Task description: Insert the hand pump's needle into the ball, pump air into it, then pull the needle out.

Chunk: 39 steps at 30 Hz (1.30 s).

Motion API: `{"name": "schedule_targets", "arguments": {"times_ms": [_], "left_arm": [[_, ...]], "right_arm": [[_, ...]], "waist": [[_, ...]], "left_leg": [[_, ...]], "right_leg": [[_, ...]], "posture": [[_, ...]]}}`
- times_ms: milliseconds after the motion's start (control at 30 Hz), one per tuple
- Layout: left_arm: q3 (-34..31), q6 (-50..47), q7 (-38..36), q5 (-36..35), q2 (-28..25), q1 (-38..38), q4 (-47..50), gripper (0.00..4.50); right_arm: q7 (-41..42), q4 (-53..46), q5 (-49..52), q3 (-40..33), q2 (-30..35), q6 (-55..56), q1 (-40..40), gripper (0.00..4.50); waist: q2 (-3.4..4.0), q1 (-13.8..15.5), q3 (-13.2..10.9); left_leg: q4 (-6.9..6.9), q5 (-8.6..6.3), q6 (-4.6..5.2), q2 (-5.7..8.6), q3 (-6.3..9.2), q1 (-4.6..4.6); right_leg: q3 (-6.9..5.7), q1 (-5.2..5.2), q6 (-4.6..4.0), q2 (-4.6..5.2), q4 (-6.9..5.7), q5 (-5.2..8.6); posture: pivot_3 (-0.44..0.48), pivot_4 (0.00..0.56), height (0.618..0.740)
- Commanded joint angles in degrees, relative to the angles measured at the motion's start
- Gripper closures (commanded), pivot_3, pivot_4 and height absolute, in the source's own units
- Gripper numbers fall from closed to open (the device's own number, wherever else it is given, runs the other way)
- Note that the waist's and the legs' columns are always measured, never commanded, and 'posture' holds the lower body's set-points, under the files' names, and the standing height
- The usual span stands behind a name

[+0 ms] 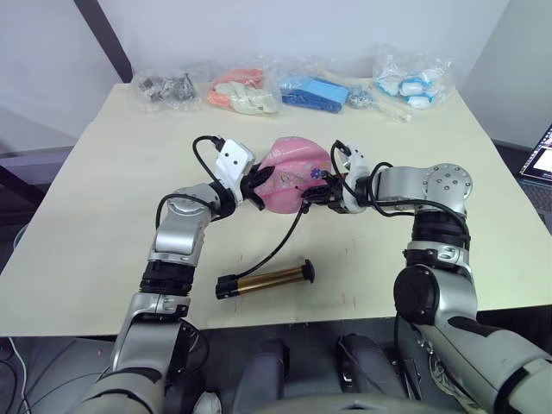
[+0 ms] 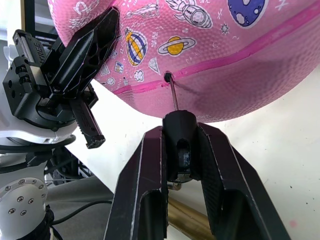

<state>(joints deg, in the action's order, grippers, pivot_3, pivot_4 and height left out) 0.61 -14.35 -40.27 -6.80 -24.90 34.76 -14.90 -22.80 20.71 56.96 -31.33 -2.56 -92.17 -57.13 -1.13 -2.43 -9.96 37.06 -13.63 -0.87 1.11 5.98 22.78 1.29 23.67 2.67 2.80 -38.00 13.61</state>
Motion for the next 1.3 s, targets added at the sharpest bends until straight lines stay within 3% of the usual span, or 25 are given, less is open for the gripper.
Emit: {"name": "schedule_targets", "arguments": {"times_ms": [33, 533, 1300], "left_arm": [[0.14, 1.24, -0.23, -0.05, -0.26, 0.06, 0.43, 4.44], [0.89, 1.16, -0.89, -0.25, 0.29, -0.67, 1.05, 4.44], [2.07, 4.27, -3.87, -0.38, 0.21, -1.19, -1.50, 4.44]], "right_arm": [[-0.19, -1.34, -0.79, -0.70, 0.64, -0.33, -0.84, 4.17], [-3.79, 4.13, -0.29, -2.15, -0.77, -0.33, -4.88, 4.17], [-18.76, 23.66, -6.44, -24.16, -2.83, 1.73, -19.17, 4.17]], "waist": [[0.00, 0.00, 0.00], [0.01, -0.04, 0.00], [0.01, -0.14, 0.00]], "left_leg": [[0.00, 0.00, 0.00, 0.00, 0.00, 0.00], [0.00, 0.00, 0.00, 0.00, 0.00, -0.01], [-0.25, 0.00, 0.00, -0.04, -0.06, -0.13]], "right_leg": [[0.00, 0.00, 0.00, 0.00, 0.00, 0.00], [0.00, 0.00, 0.00, 0.00, -0.01, 0.00], [0.05, 0.01, 0.00, -0.02, 0.02, 0.00]], "posture": [[0.000, 0.150, 0.740], [0.000, 0.150, 0.740], [0.000, 0.150, 0.740]]}}
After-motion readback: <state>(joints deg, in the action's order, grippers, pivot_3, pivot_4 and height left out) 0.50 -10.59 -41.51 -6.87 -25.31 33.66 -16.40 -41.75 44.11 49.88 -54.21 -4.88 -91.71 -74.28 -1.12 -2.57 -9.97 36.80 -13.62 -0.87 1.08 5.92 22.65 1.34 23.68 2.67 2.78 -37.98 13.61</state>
